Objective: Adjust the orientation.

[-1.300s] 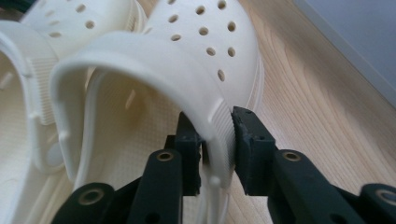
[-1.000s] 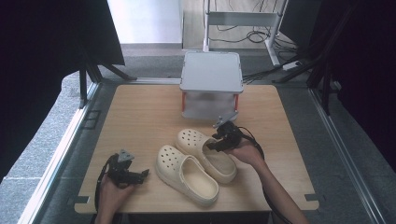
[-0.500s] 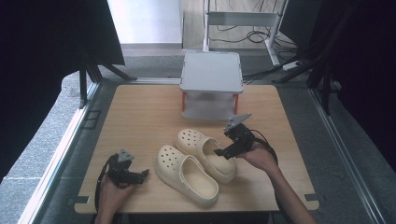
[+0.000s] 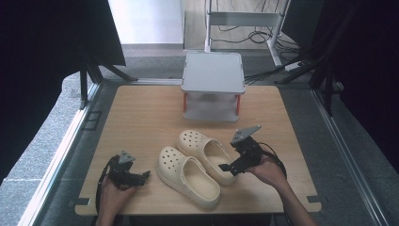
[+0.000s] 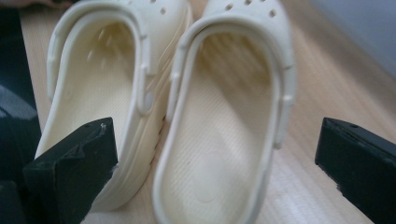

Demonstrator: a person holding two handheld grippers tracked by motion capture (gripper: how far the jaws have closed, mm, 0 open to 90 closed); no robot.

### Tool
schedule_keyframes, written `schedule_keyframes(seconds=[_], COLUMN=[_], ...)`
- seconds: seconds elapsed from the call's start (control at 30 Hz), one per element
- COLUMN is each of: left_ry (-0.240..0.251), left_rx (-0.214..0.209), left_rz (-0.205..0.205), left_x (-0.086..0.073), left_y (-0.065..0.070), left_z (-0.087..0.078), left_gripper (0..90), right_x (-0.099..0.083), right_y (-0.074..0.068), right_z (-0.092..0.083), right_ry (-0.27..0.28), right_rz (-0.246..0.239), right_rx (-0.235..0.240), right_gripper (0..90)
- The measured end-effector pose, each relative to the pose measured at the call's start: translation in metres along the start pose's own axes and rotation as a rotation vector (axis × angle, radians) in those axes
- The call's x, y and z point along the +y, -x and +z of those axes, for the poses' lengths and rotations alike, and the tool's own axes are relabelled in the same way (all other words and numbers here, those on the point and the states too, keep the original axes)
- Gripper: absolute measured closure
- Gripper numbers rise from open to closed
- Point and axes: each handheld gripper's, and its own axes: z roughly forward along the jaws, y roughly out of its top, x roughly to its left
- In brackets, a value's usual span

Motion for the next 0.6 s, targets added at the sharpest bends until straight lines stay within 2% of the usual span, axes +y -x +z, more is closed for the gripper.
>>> schedule_keyframes(seconds=[0.03, 0.27, 0.6], left_ry=[-0.002, -0.002, -0.002], left_rx=[0.0, 0.0, 0.0], left_rz=[0.002, 0.002, 0.002], left_x=[0.0, 0.0, 0.0], left_y=[0.0, 0.0, 0.0], left_z=[0.0, 0.0, 0.0], left_gripper=[0.0, 0.0, 0.0], right_x=[-0.001, -0.001, 0.004], right_y=[-0.006, -0.025, -0.035], right_z=[0.006, 0.026, 0.051], right_ry=[-0.017, -0.067, -0.105], right_rz=[-0.006, -0.028, -0.025], right_rx=[0.002, 0.019, 0.045], right_gripper=[1.3, 6.7, 12.3])
